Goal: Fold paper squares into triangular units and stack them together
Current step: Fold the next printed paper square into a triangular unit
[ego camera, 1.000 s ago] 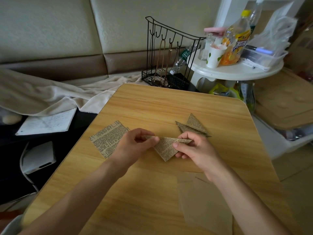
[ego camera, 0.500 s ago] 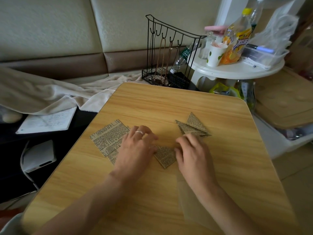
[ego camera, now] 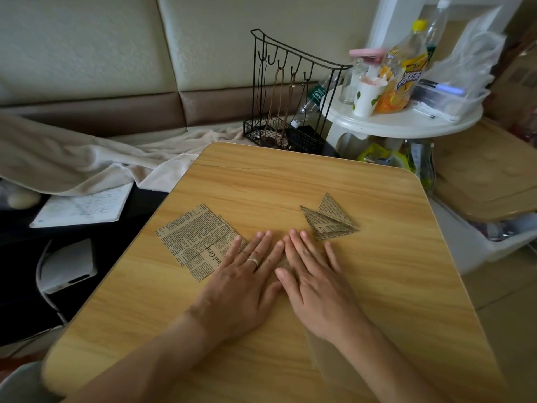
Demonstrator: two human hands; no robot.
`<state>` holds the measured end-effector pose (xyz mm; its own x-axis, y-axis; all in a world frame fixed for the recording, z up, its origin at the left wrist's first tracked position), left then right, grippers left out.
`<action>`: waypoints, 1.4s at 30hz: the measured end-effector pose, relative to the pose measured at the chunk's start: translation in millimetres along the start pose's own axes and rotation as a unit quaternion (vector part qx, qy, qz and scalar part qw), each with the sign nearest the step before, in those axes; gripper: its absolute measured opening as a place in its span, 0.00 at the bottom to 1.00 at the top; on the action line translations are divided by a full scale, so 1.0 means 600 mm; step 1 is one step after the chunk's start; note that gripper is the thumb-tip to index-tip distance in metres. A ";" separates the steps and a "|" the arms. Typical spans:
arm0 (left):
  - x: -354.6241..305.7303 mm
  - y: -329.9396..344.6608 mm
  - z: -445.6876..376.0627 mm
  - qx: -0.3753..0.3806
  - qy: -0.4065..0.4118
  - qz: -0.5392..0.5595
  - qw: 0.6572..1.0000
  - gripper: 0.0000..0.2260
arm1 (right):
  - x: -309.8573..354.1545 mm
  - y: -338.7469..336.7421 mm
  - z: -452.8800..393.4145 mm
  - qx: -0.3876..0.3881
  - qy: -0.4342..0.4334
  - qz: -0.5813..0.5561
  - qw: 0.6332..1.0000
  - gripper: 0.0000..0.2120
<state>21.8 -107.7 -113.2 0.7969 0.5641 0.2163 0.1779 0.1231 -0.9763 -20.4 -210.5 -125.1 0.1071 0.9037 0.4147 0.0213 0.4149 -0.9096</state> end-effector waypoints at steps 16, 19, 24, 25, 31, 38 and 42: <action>0.012 0.002 -0.020 -0.011 -0.013 0.025 1.000 0.36 | 0.010 -0.011 -0.004 -0.029 -0.029 -0.010 0.999 0.39; 0.013 0.004 -0.022 -0.008 -0.012 0.014 1.000 0.37 | 0.031 -0.043 0.009 -0.126 -0.100 -0.038 0.986 0.32; 0.015 0.005 -0.023 -0.001 -0.009 0.012 1.000 0.38 | 0.031 -0.048 0.015 -0.167 -0.146 -0.078 0.972 0.21; 0.016 0.006 -0.024 0.002 0.000 0.013 1.000 0.37 | 0.029 -0.049 0.014 -0.168 -0.142 -0.085 0.972 0.20; 0.053 -0.008 -0.029 -0.022 0.025 0.053 0.998 0.26 | 0.027 -0.043 0.009 -0.152 -0.136 -0.068 0.977 0.15; 0.065 -0.006 -0.031 -0.030 0.013 0.081 0.996 0.25 | 0.033 -0.037 0.007 -0.131 -0.130 -0.038 0.982 0.19; 0.071 -0.010 -0.038 -0.052 -0.005 0.105 0.993 0.23 | 0.031 -0.051 0.012 -0.172 -0.146 -0.097 0.969 0.15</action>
<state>67.7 -102.7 -98.1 0.8176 0.5758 0.0079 0.0677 -0.0825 -0.9943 -26.5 -205.6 -89.3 -0.2166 0.8246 0.5225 0.3487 0.5653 -0.7476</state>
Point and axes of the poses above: each hand's wrist, its own z-axis away from the middle knuckle, its own y-axis out of the palm, x = y × z, the point moved 9 cm from there along -z, towards the middle knuckle, and after that the axes turned 14 degrees about -z, right-handed, at the moved point
